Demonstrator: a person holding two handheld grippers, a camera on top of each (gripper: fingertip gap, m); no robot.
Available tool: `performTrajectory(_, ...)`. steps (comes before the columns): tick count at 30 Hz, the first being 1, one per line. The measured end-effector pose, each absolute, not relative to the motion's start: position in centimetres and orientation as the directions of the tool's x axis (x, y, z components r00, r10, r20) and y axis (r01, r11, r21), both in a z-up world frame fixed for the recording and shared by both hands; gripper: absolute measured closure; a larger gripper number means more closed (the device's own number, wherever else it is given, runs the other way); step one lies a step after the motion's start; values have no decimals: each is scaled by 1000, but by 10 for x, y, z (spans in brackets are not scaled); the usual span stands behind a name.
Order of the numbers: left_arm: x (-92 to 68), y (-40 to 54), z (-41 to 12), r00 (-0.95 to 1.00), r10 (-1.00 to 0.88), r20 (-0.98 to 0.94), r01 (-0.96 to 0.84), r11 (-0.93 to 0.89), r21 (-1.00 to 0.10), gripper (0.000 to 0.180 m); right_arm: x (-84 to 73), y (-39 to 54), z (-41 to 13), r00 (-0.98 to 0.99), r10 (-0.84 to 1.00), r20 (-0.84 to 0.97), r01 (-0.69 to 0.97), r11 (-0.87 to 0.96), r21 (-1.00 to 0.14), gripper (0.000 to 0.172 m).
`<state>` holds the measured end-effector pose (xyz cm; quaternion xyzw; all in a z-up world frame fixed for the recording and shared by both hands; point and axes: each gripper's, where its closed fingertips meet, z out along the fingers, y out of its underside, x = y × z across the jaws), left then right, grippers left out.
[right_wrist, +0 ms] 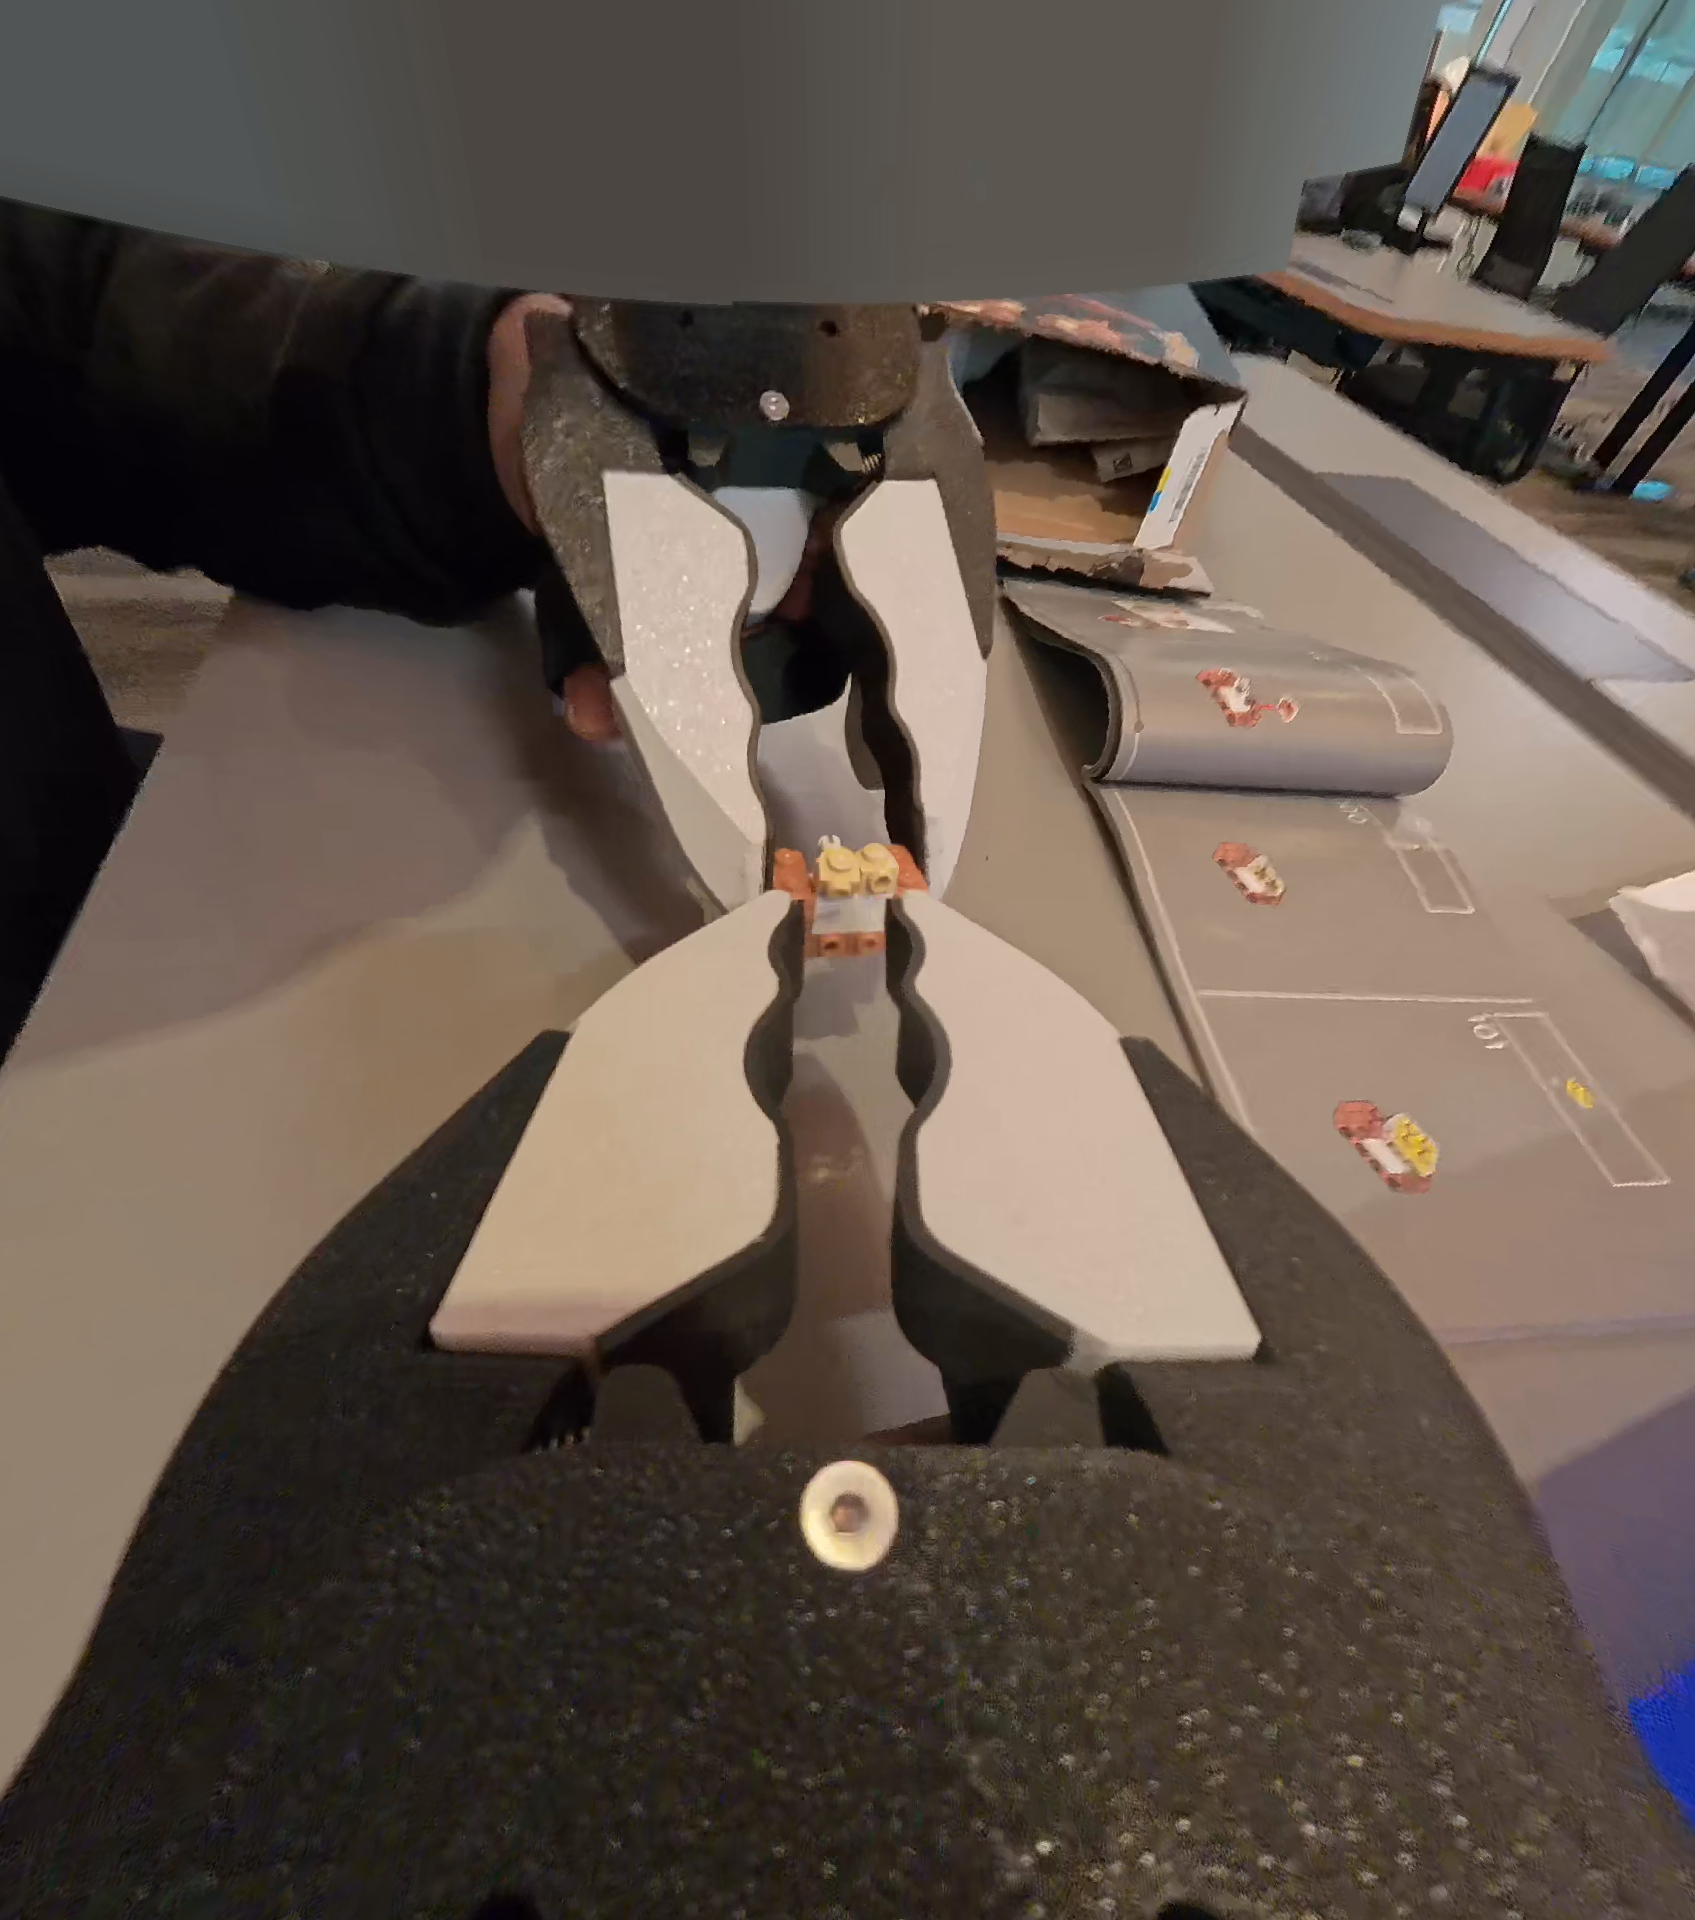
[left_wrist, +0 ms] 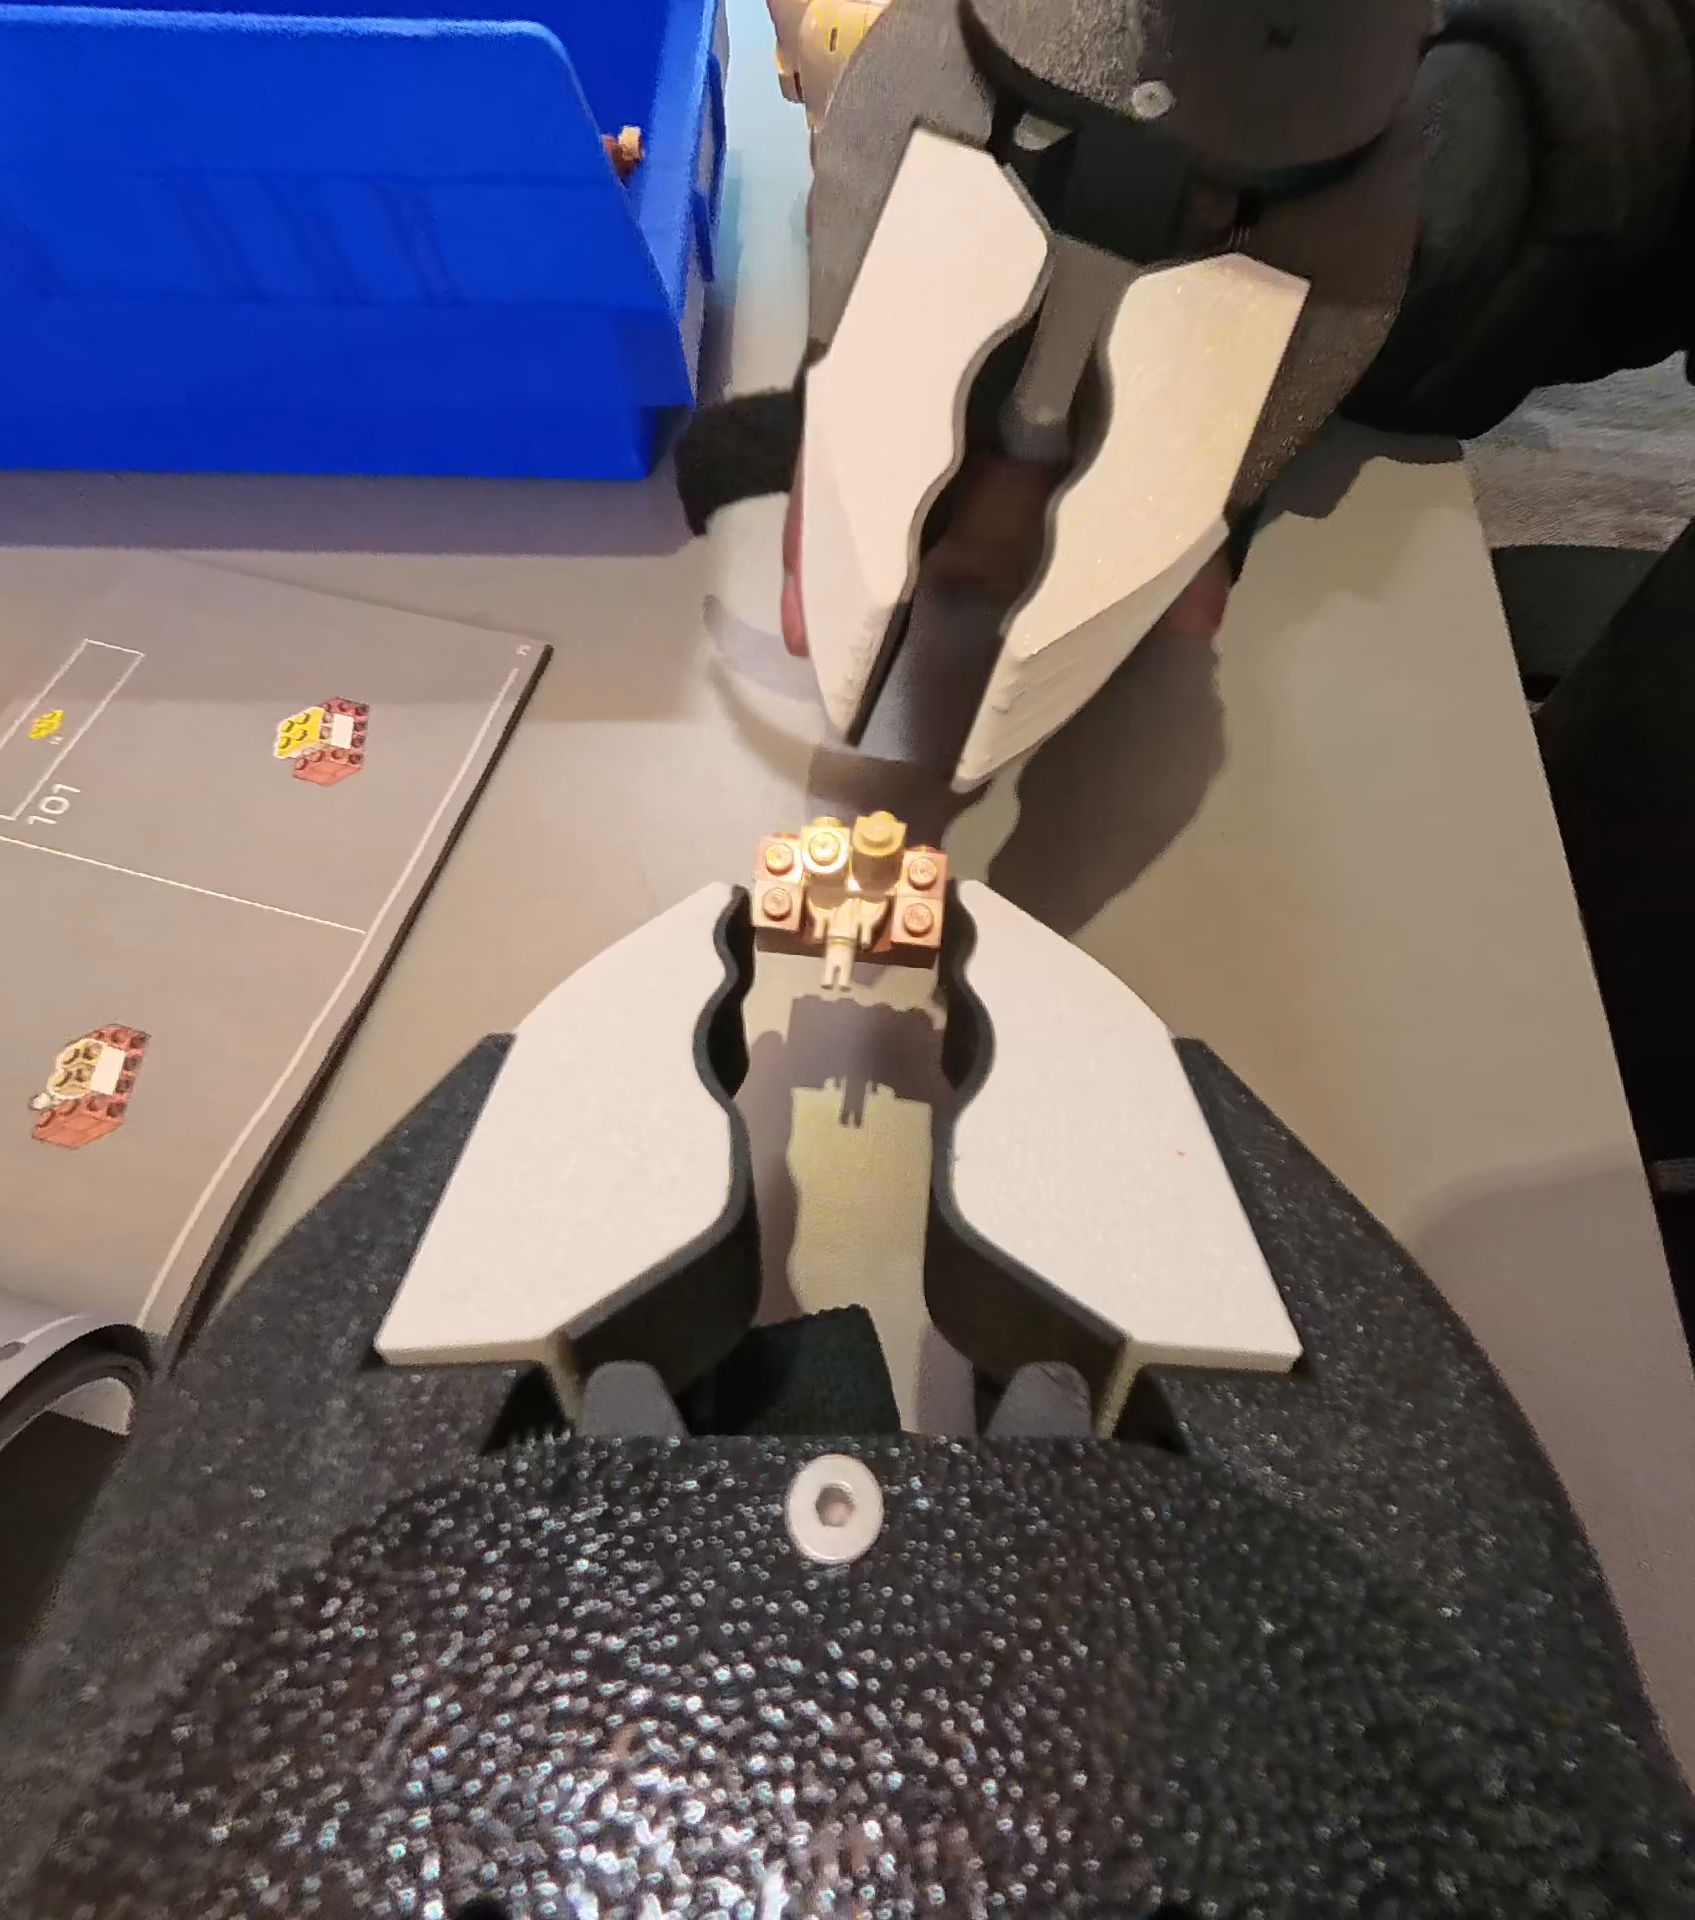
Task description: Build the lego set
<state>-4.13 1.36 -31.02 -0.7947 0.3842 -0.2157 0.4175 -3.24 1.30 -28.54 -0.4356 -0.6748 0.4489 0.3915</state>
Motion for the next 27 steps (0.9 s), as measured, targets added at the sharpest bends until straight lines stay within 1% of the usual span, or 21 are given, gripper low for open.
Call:
performTrajectory(3,-44,13,-308,612,-788,60,-405,-378,-832,147,-29,16,-285,-315,892,324,163,387,-907,155)
performTrajectory(5,-45,12,-307,609,-789,82,-393,-389,-833,147,-27,18,-286,-303,838,455,127,508,-852,152)
performTrajectory(7,-46,12,-306,611,-788,81,-393,-390,-832,147,-27,17,-289,-292,764,575,101,622,-776,150)
performTrajectory(11,-46,11,-304,603,-793,85,-394,-388,-833,147,-28,14,-289,-244,572,783,45,813,-580,146)
performTrajectory(13,-45,10,-303,595,-799,93,-390,-388,-835,147,-29,11,-286,-224,515,827,7,850,-527,144)
performTrajectory(18,-44,6,-299,575,-810,116,-382,-391,-837,147,-34,4,-280,-182,460,869,-71,876,-478,137)
performTrajectory(22,-42,2,-297,559,-817,139,-372,-397,-839,147,-38,1,-283,-181,408,895,-87,900,-428,129)
performTrajectory(27,-40,-1,-298,545,-824,157,-372,-405,-835,147,-40,-3,-289,-184,338,923,-89,930,-358,126)
